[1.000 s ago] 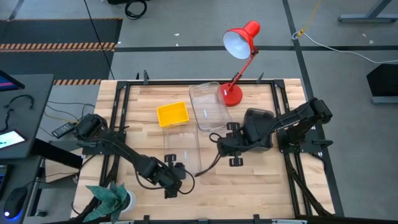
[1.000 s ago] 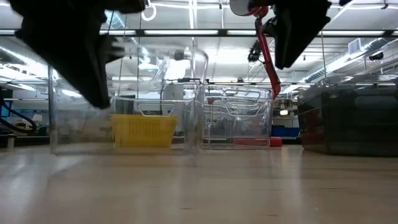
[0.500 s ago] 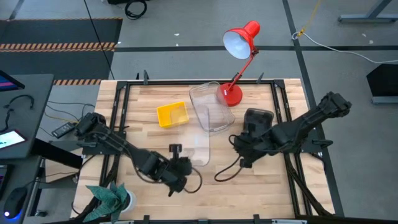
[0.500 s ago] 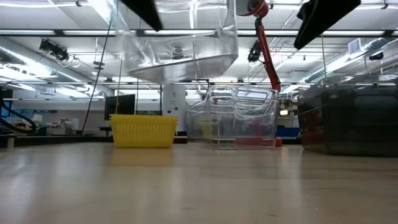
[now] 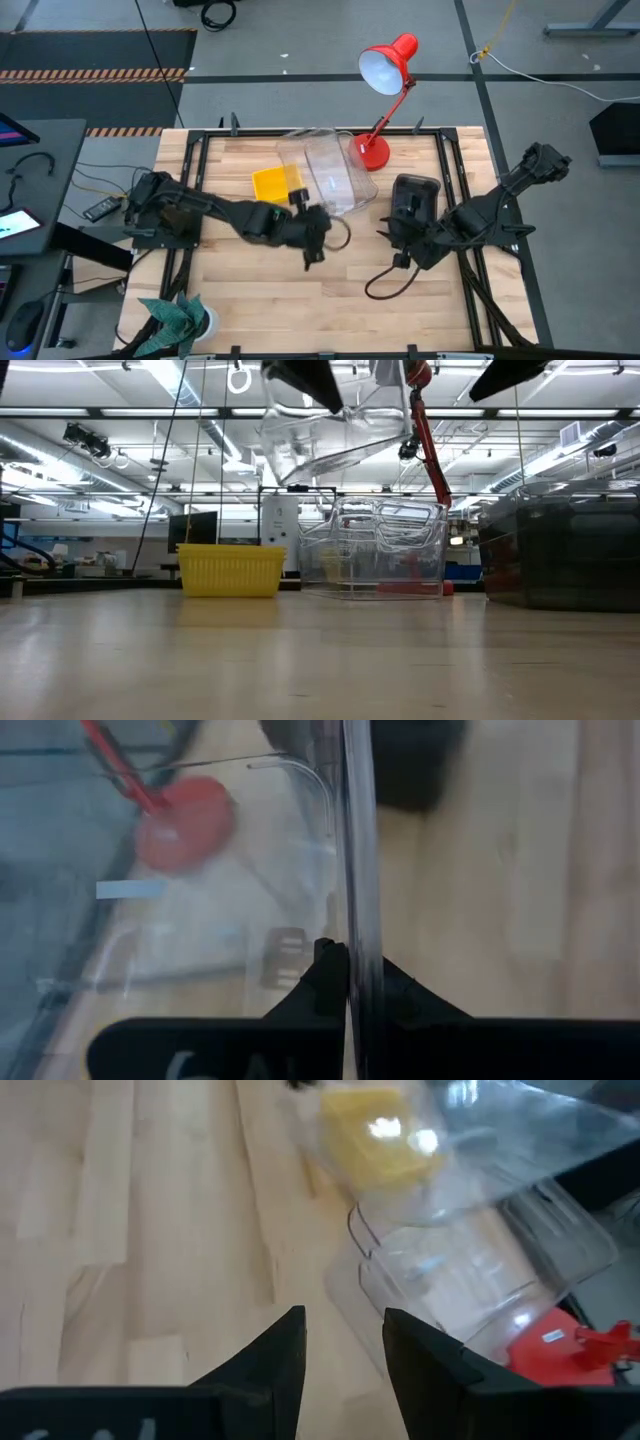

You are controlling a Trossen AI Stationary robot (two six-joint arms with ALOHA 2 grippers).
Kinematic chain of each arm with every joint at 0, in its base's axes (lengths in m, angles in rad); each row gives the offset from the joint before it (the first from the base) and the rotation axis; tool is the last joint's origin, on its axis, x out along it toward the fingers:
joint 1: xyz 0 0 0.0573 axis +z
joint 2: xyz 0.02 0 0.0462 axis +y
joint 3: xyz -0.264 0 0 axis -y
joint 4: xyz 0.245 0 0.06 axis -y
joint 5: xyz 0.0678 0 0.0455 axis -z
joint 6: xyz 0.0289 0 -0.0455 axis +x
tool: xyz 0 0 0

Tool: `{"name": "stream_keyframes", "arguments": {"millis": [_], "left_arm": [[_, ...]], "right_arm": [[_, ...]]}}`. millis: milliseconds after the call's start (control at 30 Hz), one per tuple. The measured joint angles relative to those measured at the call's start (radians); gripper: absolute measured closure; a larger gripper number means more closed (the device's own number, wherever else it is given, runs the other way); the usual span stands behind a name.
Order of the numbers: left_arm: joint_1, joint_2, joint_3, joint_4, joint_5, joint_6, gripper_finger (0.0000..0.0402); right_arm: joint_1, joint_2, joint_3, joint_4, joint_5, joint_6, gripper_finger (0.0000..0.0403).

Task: Stack baskets by color
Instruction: Stack the bottom transparent bin on the stacked transparent bins

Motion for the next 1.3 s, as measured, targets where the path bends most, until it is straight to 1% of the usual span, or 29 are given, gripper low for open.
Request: {"name": "stream_keyframes", "arguments": {"millis": [133,200,400,567,700,867,933,1067,1200,1300], "left_arm": [[0.058,0.0,-0.002,0.101,-0.005,0.03,0.0392],[0.09,0.0,-0.018,0.159,0.009,0.03,0.0392],[0.182,0.014,-0.034,0.233,0.127,-0.034,0.0392],[0.225,0.049,-0.034,0.256,0.189,-0.031,0.0391],[0.244,0.088,-0.033,0.309,0.255,-0.008,0.0391],[0.25,0.133,-0.033,0.293,0.311,-0.002,0.0394],[0.25,0.135,-0.033,0.282,0.333,-0.004,0.0394],[0.25,0.133,-0.033,0.267,0.335,-0.007,0.0394],[0.252,0.127,-0.033,0.263,0.405,-0.03,0.0393],[0.25,0.127,-0.033,0.244,0.425,-0.029,0.0393]], "right_arm": [[0.019,0.0,0.0,-0.001,0.044,0.009,0.0263],[0.033,0.0,0.0,-0.001,0.076,0.022,0.0263],[0.069,0.018,0.0,-0.003,0.177,0.069,0.0263],[0.073,0.031,0.0,-0.013,0.18,0.078,0.0263],[0.077,0.031,-0.001,-0.035,0.197,0.099,0.0263],[0.078,0.031,-0.011,-0.044,0.198,0.119,0.0263],[0.078,0.031,-0.025,-0.046,0.197,0.121,0.0263],[0.078,0.031,-0.053,-0.045,0.197,0.132,0.0263],[0.078,0.031,-0.056,-0.043,0.198,0.134,0.0263],[0.078,0.031,-0.056,-0.043,0.198,0.134,0.0263]]}}
